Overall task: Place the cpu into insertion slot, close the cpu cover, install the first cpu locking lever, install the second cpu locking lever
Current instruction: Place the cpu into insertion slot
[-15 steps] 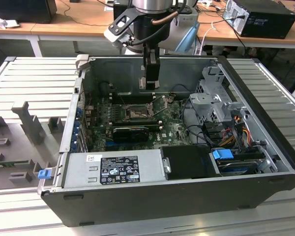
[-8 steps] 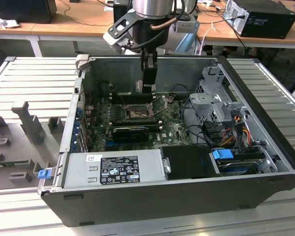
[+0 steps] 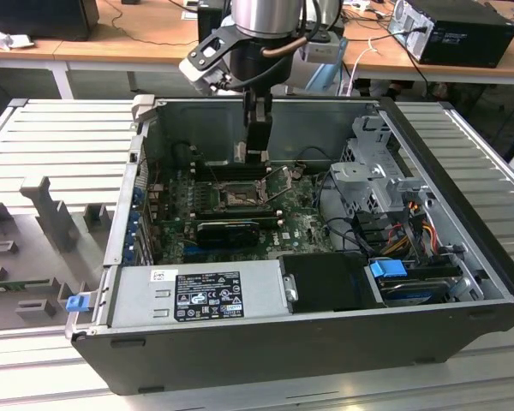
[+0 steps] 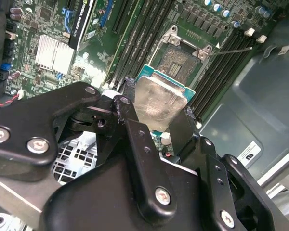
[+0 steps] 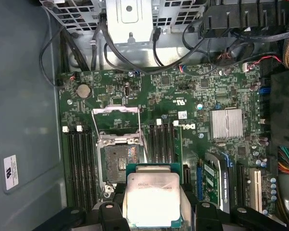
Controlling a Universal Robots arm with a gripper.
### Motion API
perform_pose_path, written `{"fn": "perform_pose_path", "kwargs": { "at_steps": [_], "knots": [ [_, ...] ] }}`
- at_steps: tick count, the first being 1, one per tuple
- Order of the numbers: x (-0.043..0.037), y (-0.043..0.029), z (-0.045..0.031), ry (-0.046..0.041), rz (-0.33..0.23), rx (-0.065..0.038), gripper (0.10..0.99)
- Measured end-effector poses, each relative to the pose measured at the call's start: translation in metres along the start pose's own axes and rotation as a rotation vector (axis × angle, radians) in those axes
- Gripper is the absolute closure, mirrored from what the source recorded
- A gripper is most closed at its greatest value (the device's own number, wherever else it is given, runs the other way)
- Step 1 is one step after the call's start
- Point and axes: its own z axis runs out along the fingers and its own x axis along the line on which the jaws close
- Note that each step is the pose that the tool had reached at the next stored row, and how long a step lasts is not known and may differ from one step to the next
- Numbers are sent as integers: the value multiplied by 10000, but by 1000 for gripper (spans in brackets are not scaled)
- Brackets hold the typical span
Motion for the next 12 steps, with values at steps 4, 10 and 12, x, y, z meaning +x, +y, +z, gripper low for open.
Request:
{"fn": "perform_pose_path", "kwargs": {
  "at_steps": [4,10,12],
  "knots": [
    [0,0,68,70,5,51,557],
    [1,1,212,51,-903,0,557],
    [1,2,226,52,-914,-33,557]
  ]
}}
